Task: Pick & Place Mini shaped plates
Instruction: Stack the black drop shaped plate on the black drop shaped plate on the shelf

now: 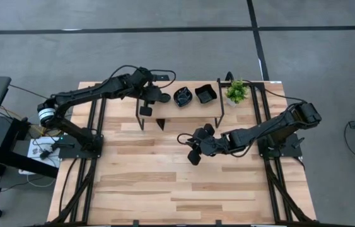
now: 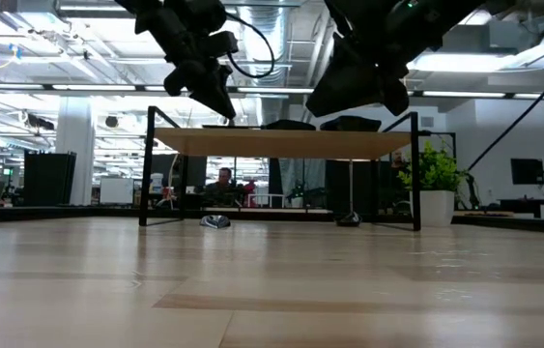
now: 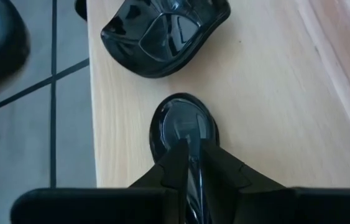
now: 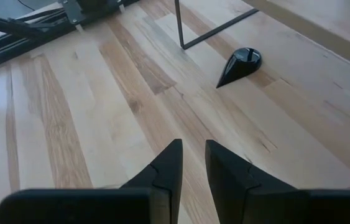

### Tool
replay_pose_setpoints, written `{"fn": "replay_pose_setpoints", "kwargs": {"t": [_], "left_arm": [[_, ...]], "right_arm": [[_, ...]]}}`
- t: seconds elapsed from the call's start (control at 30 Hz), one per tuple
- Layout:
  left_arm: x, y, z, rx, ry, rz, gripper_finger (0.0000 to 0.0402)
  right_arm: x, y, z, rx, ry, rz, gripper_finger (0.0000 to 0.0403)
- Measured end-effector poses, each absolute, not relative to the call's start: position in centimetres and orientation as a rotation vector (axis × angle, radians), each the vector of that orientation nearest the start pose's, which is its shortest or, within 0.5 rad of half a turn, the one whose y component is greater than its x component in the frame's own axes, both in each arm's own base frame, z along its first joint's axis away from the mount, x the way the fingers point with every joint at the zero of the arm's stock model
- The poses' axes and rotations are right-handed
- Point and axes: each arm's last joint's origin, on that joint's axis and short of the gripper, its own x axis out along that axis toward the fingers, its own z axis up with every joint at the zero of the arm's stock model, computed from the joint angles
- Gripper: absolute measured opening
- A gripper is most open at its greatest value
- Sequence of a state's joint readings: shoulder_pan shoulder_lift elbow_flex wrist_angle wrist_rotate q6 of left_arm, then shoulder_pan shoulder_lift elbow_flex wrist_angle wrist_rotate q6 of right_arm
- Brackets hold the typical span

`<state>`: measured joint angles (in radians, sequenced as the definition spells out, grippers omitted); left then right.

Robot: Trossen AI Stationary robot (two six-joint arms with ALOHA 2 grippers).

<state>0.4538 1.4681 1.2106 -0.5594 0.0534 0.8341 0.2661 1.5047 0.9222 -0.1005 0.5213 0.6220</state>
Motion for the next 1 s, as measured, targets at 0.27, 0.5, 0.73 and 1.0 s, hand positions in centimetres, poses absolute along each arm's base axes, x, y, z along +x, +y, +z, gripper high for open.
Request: {"fn": "replay_pose_setpoints", "kwargs": {"t": [0.27,0.5,0.73,1.0], "left_arm": [[28.0,13.6,29.2,0.582,0.905,0.046,0.0042],[28.0,13.1,29.4,0.575,0.891,0.052,0.0041],[28.7,12.4,29.7,0.555,0.843,0.045,0.0040],[30.0,11.7,29.6,0.567,0.776,0.046,0.0040]], "right_arm": [[30.5,6.8,22.4,0.342,0.527,-0.430,0.0066],[30.5,6.8,22.4,0.343,0.526,-0.430,0.0066],[30.5,6.8,22.4,0.343,0.526,-0.431,0.0066],[30.5,6.8,22.4,0.343,0.526,-0.431,0.0066]]}}
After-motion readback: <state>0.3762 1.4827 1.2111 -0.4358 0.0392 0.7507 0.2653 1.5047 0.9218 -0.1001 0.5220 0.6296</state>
